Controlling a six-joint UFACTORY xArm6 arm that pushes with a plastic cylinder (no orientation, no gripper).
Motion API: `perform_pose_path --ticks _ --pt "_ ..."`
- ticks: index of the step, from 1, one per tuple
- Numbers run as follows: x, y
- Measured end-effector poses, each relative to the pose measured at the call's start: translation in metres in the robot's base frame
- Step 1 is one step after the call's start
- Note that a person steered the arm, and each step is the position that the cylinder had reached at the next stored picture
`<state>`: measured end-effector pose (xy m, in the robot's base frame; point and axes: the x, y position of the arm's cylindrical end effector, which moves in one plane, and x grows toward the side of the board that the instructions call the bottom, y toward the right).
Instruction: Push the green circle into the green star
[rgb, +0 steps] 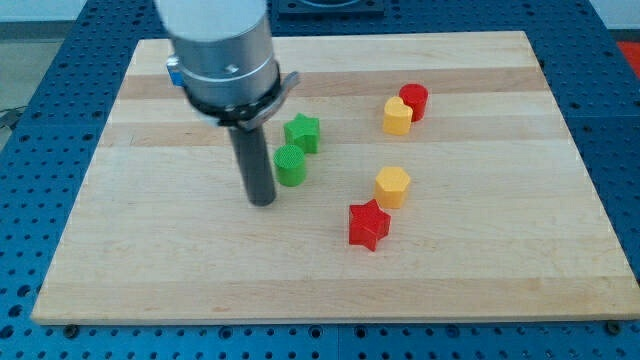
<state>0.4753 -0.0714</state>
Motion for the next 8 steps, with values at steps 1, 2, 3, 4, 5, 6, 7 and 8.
perform_pose_path --ticks 1,2,3,4,5,6,7,8 --pt "-0.022 0.025" --pt "-0.022 0.026" --pt "-0.022 0.026" --pt "-0.022 0.01" --pt "-0.022 -0.015" --pt "-0.017 -0.03" --pt "0.031 0.019" --pt "0.031 0.046"
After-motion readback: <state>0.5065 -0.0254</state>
